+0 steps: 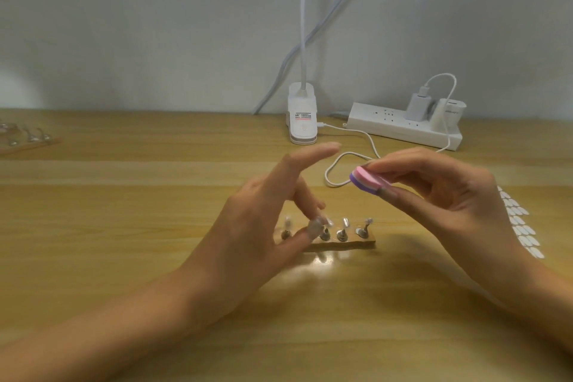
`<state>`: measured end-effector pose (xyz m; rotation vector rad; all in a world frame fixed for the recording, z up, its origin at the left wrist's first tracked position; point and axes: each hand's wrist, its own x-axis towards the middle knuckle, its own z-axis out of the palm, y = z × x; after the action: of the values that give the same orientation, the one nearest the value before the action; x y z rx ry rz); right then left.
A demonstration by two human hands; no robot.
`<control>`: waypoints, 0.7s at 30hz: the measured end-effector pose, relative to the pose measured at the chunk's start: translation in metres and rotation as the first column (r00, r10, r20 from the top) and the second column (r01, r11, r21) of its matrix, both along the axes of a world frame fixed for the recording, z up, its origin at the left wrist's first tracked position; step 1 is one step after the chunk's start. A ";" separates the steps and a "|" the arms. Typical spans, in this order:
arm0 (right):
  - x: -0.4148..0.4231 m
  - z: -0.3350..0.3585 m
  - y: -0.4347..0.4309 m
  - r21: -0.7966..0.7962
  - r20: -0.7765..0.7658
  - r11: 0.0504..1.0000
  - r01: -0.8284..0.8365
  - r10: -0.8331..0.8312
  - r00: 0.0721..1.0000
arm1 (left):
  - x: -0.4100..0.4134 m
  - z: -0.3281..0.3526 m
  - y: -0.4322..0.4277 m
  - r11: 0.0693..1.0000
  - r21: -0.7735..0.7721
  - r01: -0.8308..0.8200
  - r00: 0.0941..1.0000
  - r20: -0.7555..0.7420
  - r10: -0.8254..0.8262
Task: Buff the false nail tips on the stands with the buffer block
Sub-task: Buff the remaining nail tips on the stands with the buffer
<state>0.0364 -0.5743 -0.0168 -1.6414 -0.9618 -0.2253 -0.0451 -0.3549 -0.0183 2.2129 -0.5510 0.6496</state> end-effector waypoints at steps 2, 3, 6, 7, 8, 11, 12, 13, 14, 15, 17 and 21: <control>-0.004 0.001 0.001 -0.009 0.045 1.000 -0.014 0.014 0.999 | -0.004 0.001 -0.001 0.980 -0.194 0.054 0.996 -0.063 -0.067; -0.006 0.001 0.003 -0.017 0.080 1.000 -0.024 0.026 0.996 | -0.006 0.001 -0.001 0.962 -0.269 0.054 0.991 -0.103 -0.085; -0.016 0.002 0.008 -0.060 0.185 0.997 -0.048 0.059 0.981 | -0.009 -0.002 -0.001 0.898 -0.439 0.023 0.968 -0.213 -0.129; -0.019 0.001 0.010 -0.086 0.227 0.995 -0.048 0.066 0.972 | -0.009 -0.003 -0.001 0.875 -0.483 0.014 0.962 -0.231 -0.143; -0.021 0.001 0.011 -0.115 0.267 0.993 -0.041 0.071 0.961 | -0.009 -0.003 -0.001 0.861 -0.508 0.007 0.961 -0.236 -0.147; -0.027 0.000 0.014 -0.157 0.321 0.988 -0.005 0.056 0.945 | -0.011 -0.002 0.000 0.867 -0.498 -0.001 0.967 -0.221 -0.126; -0.028 0.000 0.014 -0.160 0.329 0.987 0.004 0.050 0.943 | -0.012 -0.001 0.001 0.871 -0.492 -0.001 0.968 -0.220 -0.123; -0.029 0.000 0.015 -0.166 0.343 0.986 0.007 0.051 0.938 | -0.012 -0.001 0.001 0.874 -0.486 0.000 0.969 -0.217 -0.121; -0.029 0.000 0.016 -0.174 0.362 0.985 0.011 0.054 0.931 | -0.012 -0.001 0.001 0.877 -0.481 0.001 0.970 -0.212 -0.118; -0.029 0.000 0.017 -0.179 0.377 0.984 0.020 0.050 0.925 | -0.012 -0.001 0.001 0.878 -0.479 0.001 0.972 -0.205 -0.113; -0.030 0.000 0.019 -0.174 0.377 0.984 0.043 0.026 0.926 | -0.012 -0.001 0.001 0.881 -0.474 -0.005 0.975 -0.197 -0.101; -0.032 0.001 0.019 -0.176 0.373 0.983 0.050 0.020 0.928 | -0.013 -0.002 -0.001 0.896 -0.443 -0.021 0.980 -0.188 -0.071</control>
<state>0.0040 -0.5550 -0.0162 -1.8118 -1.2893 -0.4861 -0.0579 -0.3558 -0.0199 1.8069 -0.2900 0.4745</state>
